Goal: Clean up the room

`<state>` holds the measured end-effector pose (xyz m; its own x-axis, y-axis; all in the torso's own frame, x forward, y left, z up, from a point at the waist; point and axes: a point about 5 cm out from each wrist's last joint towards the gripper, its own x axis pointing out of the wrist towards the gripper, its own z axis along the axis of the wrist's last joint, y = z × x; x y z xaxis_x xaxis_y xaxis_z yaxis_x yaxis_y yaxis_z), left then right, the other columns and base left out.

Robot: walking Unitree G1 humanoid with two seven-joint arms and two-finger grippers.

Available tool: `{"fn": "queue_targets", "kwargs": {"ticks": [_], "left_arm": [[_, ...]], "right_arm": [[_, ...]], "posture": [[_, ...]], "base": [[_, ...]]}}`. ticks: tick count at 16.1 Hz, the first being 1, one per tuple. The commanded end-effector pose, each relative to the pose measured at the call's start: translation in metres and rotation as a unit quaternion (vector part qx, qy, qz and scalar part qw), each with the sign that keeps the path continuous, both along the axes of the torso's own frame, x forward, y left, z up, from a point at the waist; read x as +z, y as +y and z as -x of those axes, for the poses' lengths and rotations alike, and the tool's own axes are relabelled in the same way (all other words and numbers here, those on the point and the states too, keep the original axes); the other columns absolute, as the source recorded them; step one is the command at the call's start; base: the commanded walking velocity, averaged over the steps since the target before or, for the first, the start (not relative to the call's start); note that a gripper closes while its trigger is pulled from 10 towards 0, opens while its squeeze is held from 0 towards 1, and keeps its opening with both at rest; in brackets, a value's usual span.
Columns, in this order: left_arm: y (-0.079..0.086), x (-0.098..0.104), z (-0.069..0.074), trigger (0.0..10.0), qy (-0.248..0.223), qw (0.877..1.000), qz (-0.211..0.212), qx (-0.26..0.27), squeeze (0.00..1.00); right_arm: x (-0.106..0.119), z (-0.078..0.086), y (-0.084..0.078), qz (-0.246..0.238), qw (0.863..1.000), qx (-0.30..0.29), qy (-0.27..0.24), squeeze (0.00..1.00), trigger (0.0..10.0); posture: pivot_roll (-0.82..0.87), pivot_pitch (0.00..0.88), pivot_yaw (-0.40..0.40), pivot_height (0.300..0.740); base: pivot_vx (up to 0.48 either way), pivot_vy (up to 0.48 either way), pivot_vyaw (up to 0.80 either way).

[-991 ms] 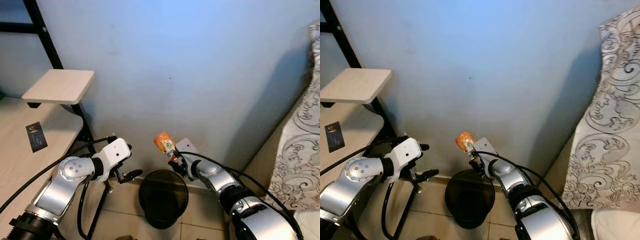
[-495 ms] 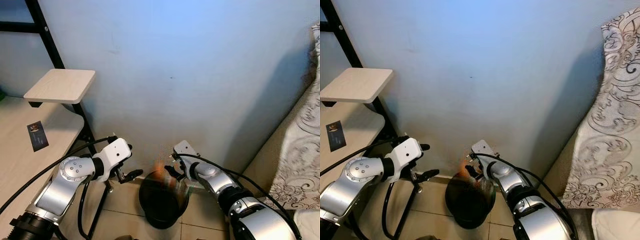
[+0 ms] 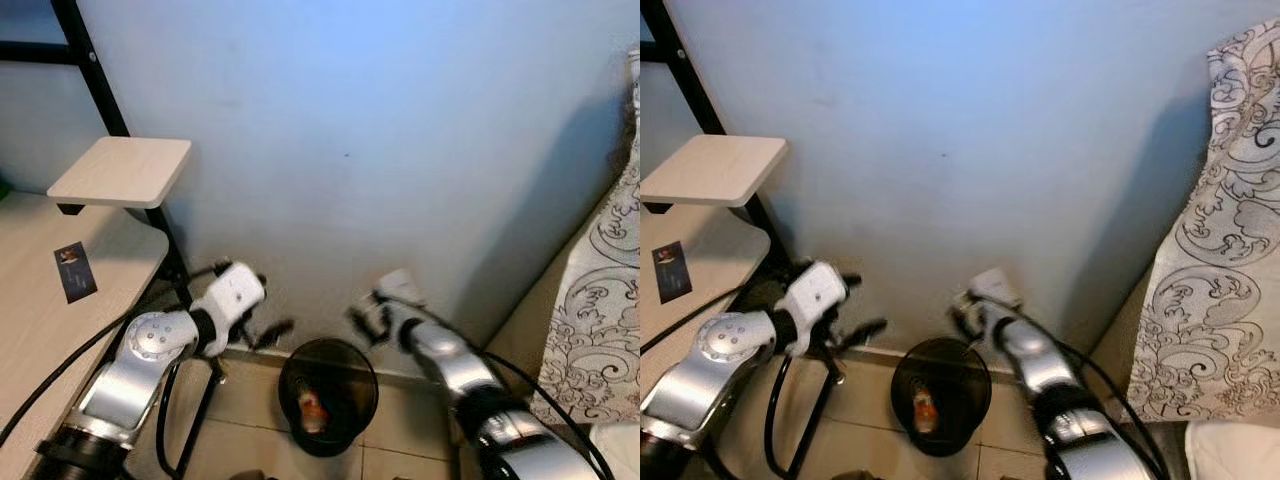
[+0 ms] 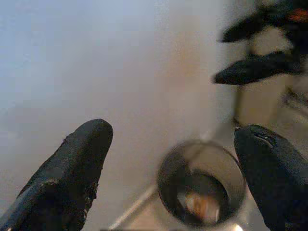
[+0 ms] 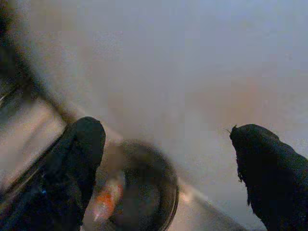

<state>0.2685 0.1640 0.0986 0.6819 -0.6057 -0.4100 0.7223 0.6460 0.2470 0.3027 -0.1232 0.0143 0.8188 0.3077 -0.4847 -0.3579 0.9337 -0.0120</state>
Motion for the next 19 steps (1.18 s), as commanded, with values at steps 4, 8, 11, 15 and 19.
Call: {"fn": "queue_targets", "kwargs": {"ticks": [4, 8, 11, 15, 19], "left_arm": [[0.004, 0.000, -0.006, 10.0, -0.035, 0.981, 0.061, 0.179, 0.00], [-0.002, -0.004, -0.001, 10.0, -0.043, 0.985, 0.027, 0.164, 0.00], [-0.004, -0.003, 0.002, 10.0, -0.039, 0.985, 0.028, 0.163, 0.00], [-0.008, -0.007, 0.011, 10.0, -0.020, 0.990, 0.024, 0.138, 0.00], [-0.012, -0.004, 0.018, 10.0, 0.000, 0.995, 0.045, 0.086, 0.00]], "right_arm": [[0.036, 0.008, -0.031, -0.081, 0.977, -0.151, -0.126, 1.00, 10.0], [0.049, 0.016, -0.022, -0.113, 0.981, -0.076, -0.140, 1.00, 10.0], [0.056, 0.027, -0.011, -0.139, 0.982, -0.004, -0.127, 1.00, 10.0], [0.058, 0.057, -0.016, -0.188, 0.973, 0.118, -0.057, 1.00, 10.0], [0.068, 0.065, -0.034, -0.208, 0.963, 0.170, -0.034, 1.00, 10.0]], "posture": [[0.01, 0.000, 0.026, 0.740], [0.02, 0.000, 0.022, 0.740], [0.02, 0.000, 0.040, 0.740], [0.05, 0.000, 0.019, 0.740], [0.03, 0.000, 0.028, 0.740]], "base": [[0.000, 0.000, -0.36], [0.000, 0.000, -0.75], [0.000, 0.000, -0.73], [0.000, 0.000, -0.67], [0.000, 0.000, -0.58]]}}
